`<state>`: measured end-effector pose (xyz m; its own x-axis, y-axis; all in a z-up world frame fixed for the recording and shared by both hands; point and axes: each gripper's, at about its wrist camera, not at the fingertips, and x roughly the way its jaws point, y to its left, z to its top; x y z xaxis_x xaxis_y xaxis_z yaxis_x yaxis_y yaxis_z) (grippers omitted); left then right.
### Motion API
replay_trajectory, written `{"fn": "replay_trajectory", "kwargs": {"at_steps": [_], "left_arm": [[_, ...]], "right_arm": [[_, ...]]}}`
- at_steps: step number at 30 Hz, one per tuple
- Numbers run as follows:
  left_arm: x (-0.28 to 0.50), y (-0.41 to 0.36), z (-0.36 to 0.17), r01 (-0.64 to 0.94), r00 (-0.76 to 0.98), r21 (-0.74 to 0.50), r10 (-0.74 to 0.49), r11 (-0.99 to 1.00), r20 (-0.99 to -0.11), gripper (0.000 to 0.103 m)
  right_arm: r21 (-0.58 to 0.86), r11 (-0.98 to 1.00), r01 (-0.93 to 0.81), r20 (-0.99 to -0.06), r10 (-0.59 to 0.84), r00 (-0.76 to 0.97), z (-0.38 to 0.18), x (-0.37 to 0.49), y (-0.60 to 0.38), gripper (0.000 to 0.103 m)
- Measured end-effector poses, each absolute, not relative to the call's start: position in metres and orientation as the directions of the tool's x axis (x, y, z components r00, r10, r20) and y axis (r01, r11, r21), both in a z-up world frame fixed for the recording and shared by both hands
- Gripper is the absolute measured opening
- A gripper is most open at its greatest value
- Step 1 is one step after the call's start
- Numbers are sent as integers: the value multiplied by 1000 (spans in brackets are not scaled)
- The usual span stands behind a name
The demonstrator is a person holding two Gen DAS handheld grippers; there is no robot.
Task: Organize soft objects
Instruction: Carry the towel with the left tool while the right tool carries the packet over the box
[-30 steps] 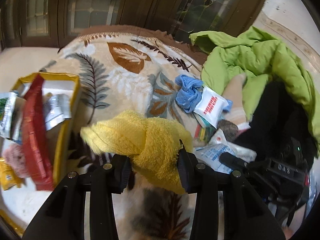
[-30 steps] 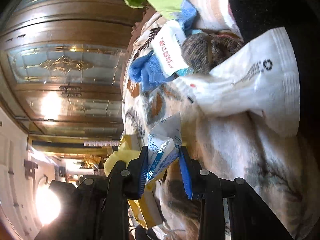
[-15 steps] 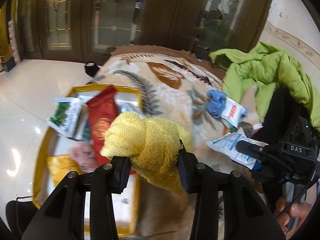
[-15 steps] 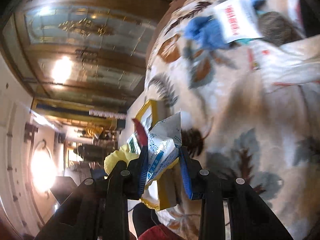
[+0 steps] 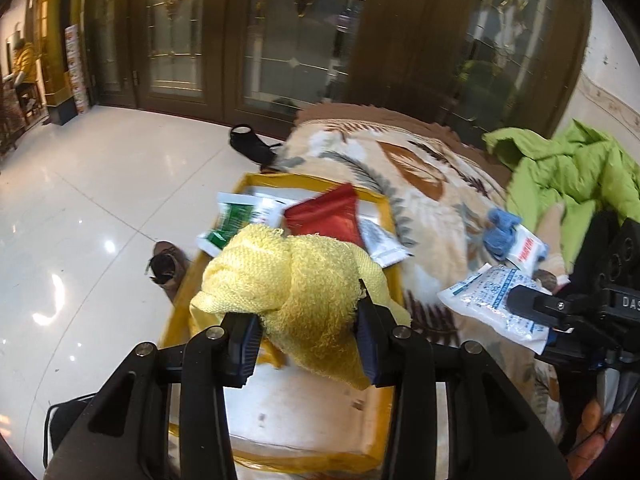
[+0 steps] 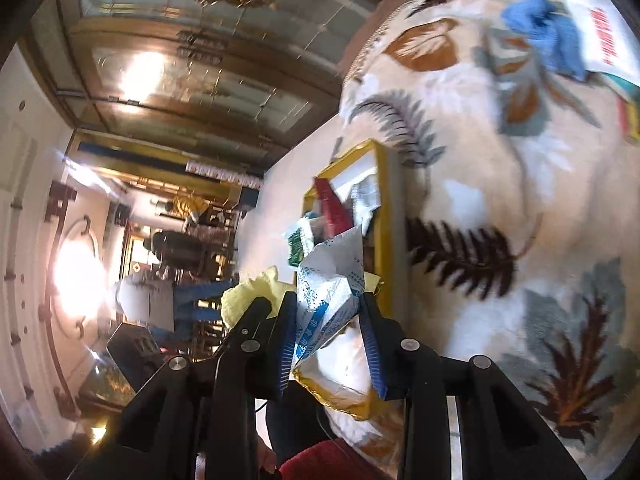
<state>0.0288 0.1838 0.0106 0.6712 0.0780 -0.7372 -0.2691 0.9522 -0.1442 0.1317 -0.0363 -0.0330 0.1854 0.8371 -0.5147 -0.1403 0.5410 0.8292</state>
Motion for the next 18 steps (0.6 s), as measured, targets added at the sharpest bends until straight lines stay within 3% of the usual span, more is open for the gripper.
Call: {"fn": "replay_trajectory", "kwargs": {"at_steps": [9,18], "left_arm": [[34,215,6,-326,665,-111,144,939,-733,38],[40,236,-15,-372,623,-97,172,923,-763,38]], "right_arm": [[805,556,-207,-534,831,153,-25,139,9,33],[786,579,-217,-582,811,56,-55,138,49,33]]}}
